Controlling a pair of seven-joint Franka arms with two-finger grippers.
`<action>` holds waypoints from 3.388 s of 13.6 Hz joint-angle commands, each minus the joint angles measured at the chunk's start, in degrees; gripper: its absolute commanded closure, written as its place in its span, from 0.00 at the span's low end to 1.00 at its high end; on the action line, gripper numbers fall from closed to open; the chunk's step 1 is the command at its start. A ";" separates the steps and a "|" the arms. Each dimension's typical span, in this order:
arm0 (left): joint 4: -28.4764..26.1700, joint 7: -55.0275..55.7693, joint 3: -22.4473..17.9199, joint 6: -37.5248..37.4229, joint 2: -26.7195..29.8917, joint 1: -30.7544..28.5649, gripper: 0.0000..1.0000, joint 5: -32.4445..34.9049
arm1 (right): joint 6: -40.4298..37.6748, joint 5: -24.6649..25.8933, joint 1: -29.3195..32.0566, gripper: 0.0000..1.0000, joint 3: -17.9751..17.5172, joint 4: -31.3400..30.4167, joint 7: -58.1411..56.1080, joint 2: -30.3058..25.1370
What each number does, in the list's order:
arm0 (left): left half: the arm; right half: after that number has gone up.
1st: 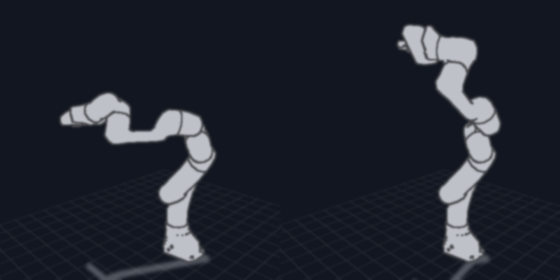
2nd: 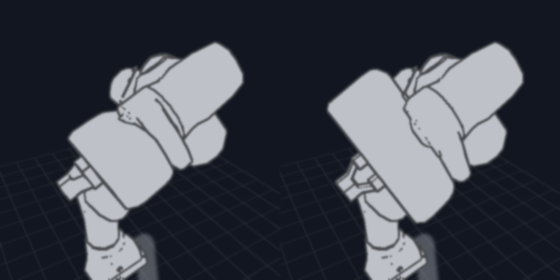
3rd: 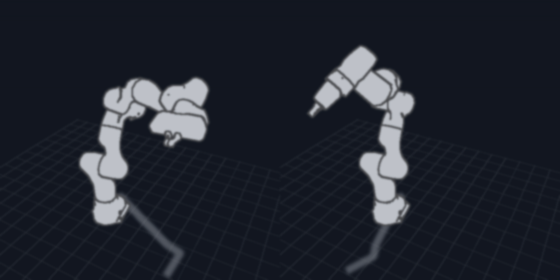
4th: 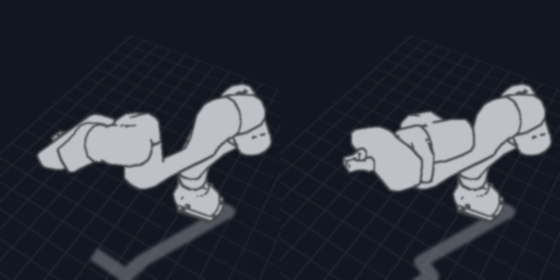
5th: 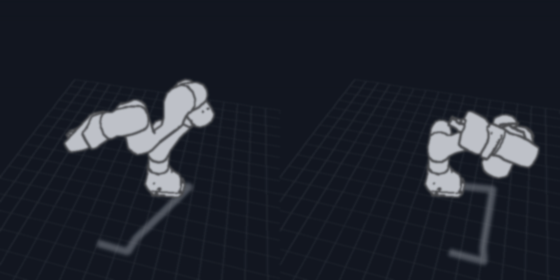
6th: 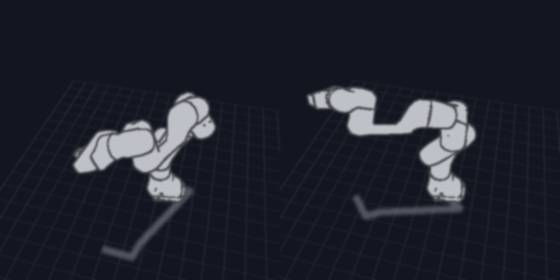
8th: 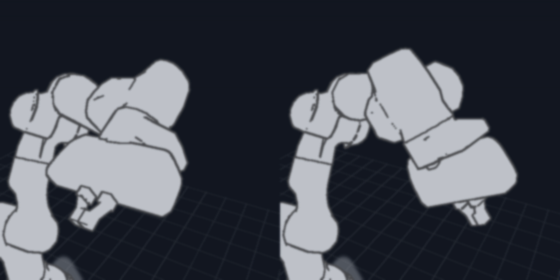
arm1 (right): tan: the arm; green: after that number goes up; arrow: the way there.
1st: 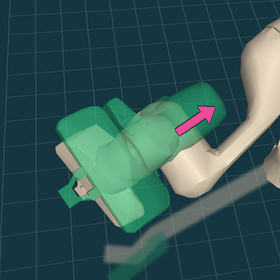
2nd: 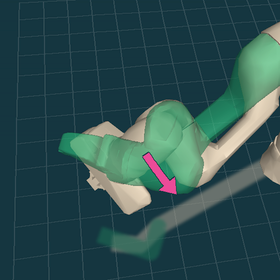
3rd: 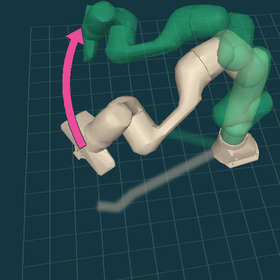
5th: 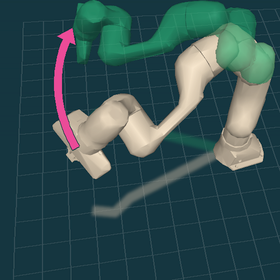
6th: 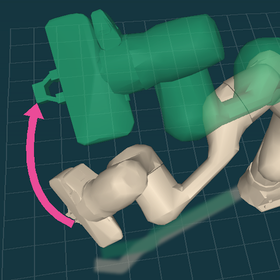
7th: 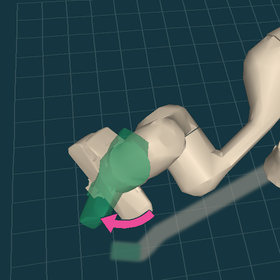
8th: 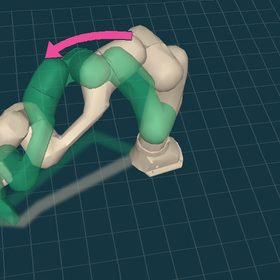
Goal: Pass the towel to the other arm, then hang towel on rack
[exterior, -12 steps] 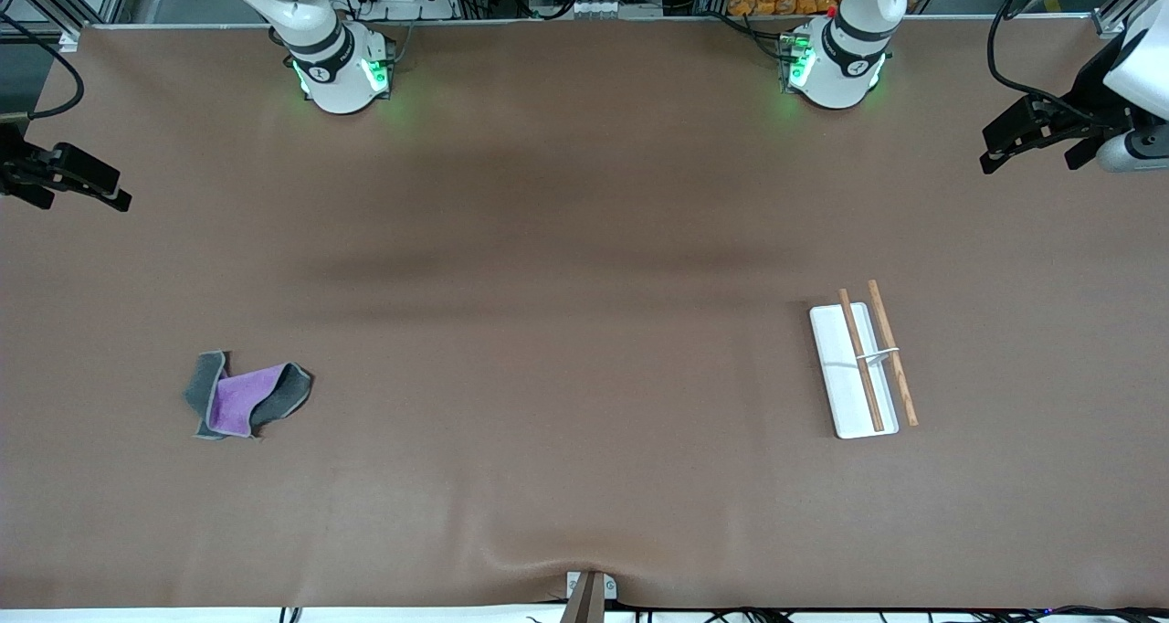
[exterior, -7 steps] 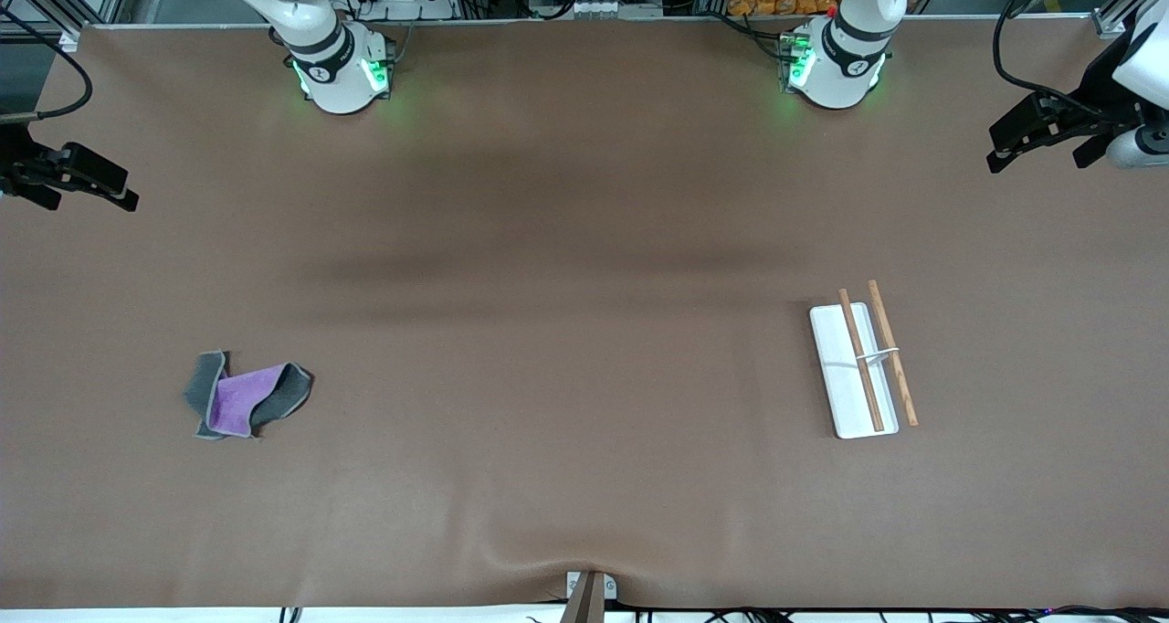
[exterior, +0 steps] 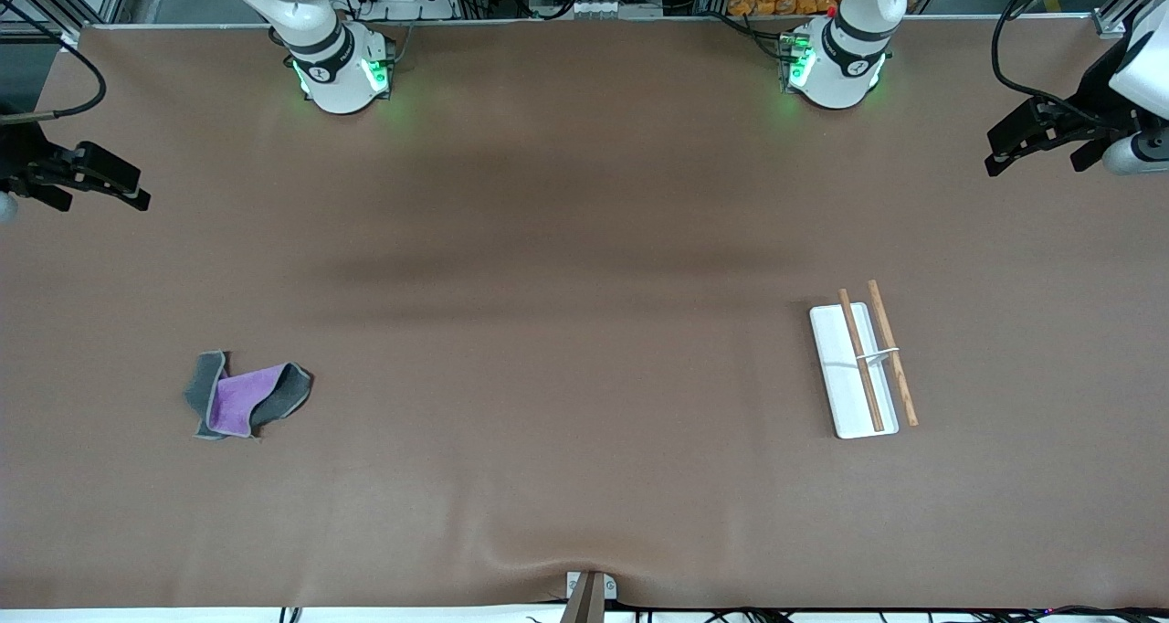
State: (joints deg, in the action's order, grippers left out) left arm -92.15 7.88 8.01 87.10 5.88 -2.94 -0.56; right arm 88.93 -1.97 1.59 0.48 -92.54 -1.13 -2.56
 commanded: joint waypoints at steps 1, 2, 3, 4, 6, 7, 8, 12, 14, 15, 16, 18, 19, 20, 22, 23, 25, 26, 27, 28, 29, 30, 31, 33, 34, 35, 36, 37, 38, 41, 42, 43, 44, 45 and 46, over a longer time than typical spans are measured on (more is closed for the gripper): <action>1.19 -1.29 0.16 -0.97 -0.60 0.04 0.00 1.09 | -0.07 -0.22 -0.62 0.00 0.31 0.34 0.96 0.62; 1.27 -1.29 0.16 -0.97 -0.60 0.04 0.00 1.09 | 0.11 -0.22 -0.54 0.00 0.31 0.43 0.96 1.15; 1.28 -1.29 0.16 -0.71 -0.69 0.04 0.00 1.00 | 0.28 -0.14 -0.54 0.00 0.40 0.43 0.96 1.59; 1.36 -1.29 0.16 -0.36 -0.78 0.04 0.00 0.83 | 0.54 -0.14 -0.54 0.00 0.40 0.43 0.96 2.20; 1.36 -1.29 0.16 0.34 -1.13 0.04 0.00 0.65 | 0.81 0.04 -0.54 0.00 0.40 0.43 0.96 2.99; 1.36 -1.29 0.16 0.43 -1.13 0.04 0.00 0.65 | 0.90 0.04 -0.27 0.00 0.40 0.43 0.96 3.52; 1.36 -1.29 0.16 0.52 -1.13 0.04 0.00 0.57 | 0.90 -0.05 0.08 0.00 0.49 0.43 0.87 4.40; 1.28 -1.29 0.16 1.13 -1.48 -0.05 0.00 0.48 | 4.32 0.04 -0.18 0.00 0.49 0.43 0.87 7.91; 1.28 -1.29 0.16 1.31 -1.48 -0.05 0.00 0.48 | 5.55 0.04 0.08 0.00 0.49 0.43 0.87 11.59; 1.28 -1.29 0.16 1.49 -1.48 -0.23 0.00 0.48 | 6.95 0.04 0.43 0.00 0.58 0.43 0.78 13.44; 1.28 -1.29 0.07 1.49 -1.48 -0.31 0.00 0.48 | 9.31 0.04 0.52 0.00 0.75 0.43 0.43 15.81; 1.28 -1.29 0.07 2.53 -2.09 -0.14 0.00 0.39 | 13.97 0.13 0.69 0.00 0.75 0.43 0.86 20.55; 1.28 -1.29 0.07 2.98 -2.36 -0.05 0.00 0.39 | 16.43 0.13 0.69 0.00 0.75 0.43 0.95 22.75; 1.28 -1.29 0.07 3.24 -2.62 0.03 0.00 0.39 | 19.15 0.04 0.78 0.00 0.75 0.43 0.87 24.78; 1.28 -1.29 0.07 3.77 -3.06 0.04 0.00 0.30 | 23.73 0.04 1.05 0.00 0.84 0.52 0.96 27.94; 1.19 -1.29 0.16 3.86 -3.06 0.04 0.00 0.21 | 25.75 0.13 1.13 0.00 0.93 0.78 0.87 29.53; 1.01 -1.29 0.16 3.95 -3.33 0.12 0.00 0.13 | 31.02 0.13 2.71 0.00 1.10 1.48 0.34 34.00; 1.10 -1.29 0.16 3.95 -3.68 0.12 0.00 0.13 | 33.31 0.13 3.41 0.00 1.10 1.75 -0.01 36.37; 1.01 -1.29 0.16 3.95 -3.77 0.12 0.00 0.13 | 35.42 0.21 3.77 0.00 1.10 1.75 -0.19 38.49; 1.01 -1.29 0.16 3.95 -3.77 0.21 0.00 0.13 | 37.01 0.22 3.60 0.00 1.10 1.75 -0.10 39.72; 1.10 -1.29 0.16 4.04 -3.85 0.30 0.00 0.13 | 37.72 0.13 3.42 0.00 1.02 1.75 -0.10 40.52; 1.01 -1.29 0.16 4.56 -3.94 0.30 0.00 0.13 | 37.90 0.13 3.16 0.00 1.02 1.75 -0.01 41.22; 0.92 -1.29 0.16 5.09 -4.03 0.39 0.00 0.13 | 38.34 0.04 3.16 0.00 1.02 1.84 0.08 42.01; 0.92 -1.29 0.34 5.18 -4.38 0.39 0.00 0.13 | 41.75 0.04 3.16 0.00 1.02 1.75 0.08 43.33; 0.92 -1.29 0.42 5.18 -4.47 0.30 0.00 0.13 | 43.25 0.04 3.16 0.00 1.02 1.75 0.08 43.95; 0.92 -1.29 0.51 5.18 -4.47 0.30 0.00 0.13 | 44.22 0.04 3.16 0.00 1.02 1.75 -0.01 44.48; 0.84 -1.29 0.51 5.18 -4.64 0.21 0.00 0.13 | 44.40 0.13 3.16 0.00 1.02 1.75 -0.01 44.74; 0.84 -1.29 0.51 5.18 -4.73 0.21 0.00 0.13 | 44.40 0.13 3.16 0.00 1.02 1.75 -0.01 45.27; 0.84 -1.38 0.51 5.18 -4.73 0.21 0.00 0.13 | 45.01 0.04 3.33 0.00 1.02 1.75 -0.01 45.71; 0.84 -1.29 0.60 5.18 -4.82 0.30 0.00 0.13 | 48.01 -0.31 3.68 0.19 1.02 1.66 -0.01 46.07; 0.84 -1.29 0.60 5.18 -4.82 0.30 0.00 0.13 | 47.92 -0.31 3.68 0.51 1.02 1.58 -0.01 46.07; 0.84 -1.29 0.60 5.18 -4.82 0.30 0.00 0.13 | 47.75 -0.31 3.60 0.82 1.02 1.57 -0.01 46.07; 0.75 -1.29 0.60 5.18 -4.82 0.30 0.00 0.13 | 47.66 -0.40 3.51 1.00 1.02 1.57 0.34 46.07; 0.75 -1.29 0.60 5.18 -4.82 0.39 0.00 0.13 | 47.66 -0.40 3.51 1.00 1.02 1.57 0.43 46.07; 0.75 -1.38 0.60 5.18 -4.82 0.39 0.00 0.13 | 47.57 -0.40 3.51 1.00 1.02 1.57 0.43 46.07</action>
State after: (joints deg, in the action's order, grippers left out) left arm -92.04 7.83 8.62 92.09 1.31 -2.74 -0.57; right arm 136.81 -1.95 4.78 1.82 -92.39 -1.12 42.65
